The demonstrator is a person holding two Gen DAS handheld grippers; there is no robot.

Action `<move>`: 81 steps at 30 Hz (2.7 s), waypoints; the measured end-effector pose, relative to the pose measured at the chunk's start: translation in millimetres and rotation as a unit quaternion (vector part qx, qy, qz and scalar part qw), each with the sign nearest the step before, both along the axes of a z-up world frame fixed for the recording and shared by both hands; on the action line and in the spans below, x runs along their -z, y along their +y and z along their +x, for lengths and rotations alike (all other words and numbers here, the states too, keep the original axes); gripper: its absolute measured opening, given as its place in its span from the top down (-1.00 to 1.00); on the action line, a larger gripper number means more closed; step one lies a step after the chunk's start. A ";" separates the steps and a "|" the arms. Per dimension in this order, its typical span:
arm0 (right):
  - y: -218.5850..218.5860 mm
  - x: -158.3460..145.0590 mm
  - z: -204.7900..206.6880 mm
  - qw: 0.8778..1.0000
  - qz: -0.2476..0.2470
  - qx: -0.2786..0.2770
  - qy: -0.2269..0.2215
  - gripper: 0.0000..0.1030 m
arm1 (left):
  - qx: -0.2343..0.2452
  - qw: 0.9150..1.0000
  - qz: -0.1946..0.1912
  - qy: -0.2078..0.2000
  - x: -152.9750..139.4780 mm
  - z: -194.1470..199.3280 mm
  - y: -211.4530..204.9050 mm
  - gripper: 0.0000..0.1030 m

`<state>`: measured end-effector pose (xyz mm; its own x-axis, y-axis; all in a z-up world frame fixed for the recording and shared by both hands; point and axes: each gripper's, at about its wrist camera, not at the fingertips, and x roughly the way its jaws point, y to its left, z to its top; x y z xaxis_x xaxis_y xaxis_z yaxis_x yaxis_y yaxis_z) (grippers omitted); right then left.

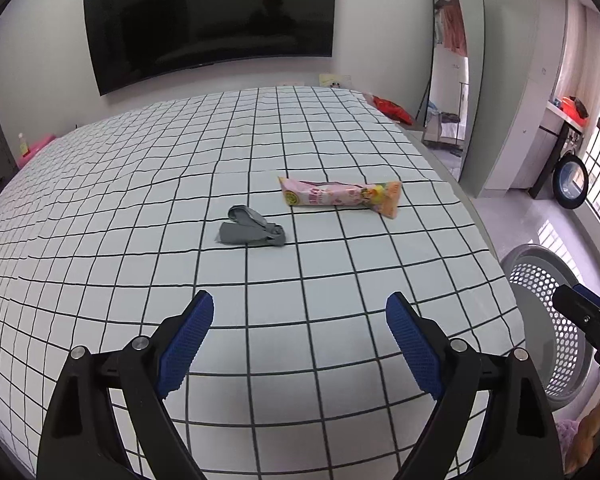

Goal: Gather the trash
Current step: 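Move both open grippers back over the bed toward the grey cloth and pink wrapper, then close the left gripper on the grey cloth, then grasp the pink snack wrapper with the right gripper while the left gripper holds the grey cloth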

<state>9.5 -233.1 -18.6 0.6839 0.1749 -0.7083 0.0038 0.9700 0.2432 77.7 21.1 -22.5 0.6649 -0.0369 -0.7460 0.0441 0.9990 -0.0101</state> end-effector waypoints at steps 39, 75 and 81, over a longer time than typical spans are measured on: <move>61.8 17.9 93.6 0.997 0.003 -0.069 0.016 -0.36 | -0.045 0.997 -0.005 0.059 55.9 112.3 38.8 -0.23; 134.6 21.0 178.2 0.952 -0.156 -0.264 0.015 -0.36 | -0.090 0.996 -0.008 0.015 45.9 79.5 90.0 0.61; 155.8 32.5 190.9 0.931 -0.189 -0.313 0.021 -0.36 | -0.091 0.996 -0.008 0.016 46.6 78.3 90.5 0.61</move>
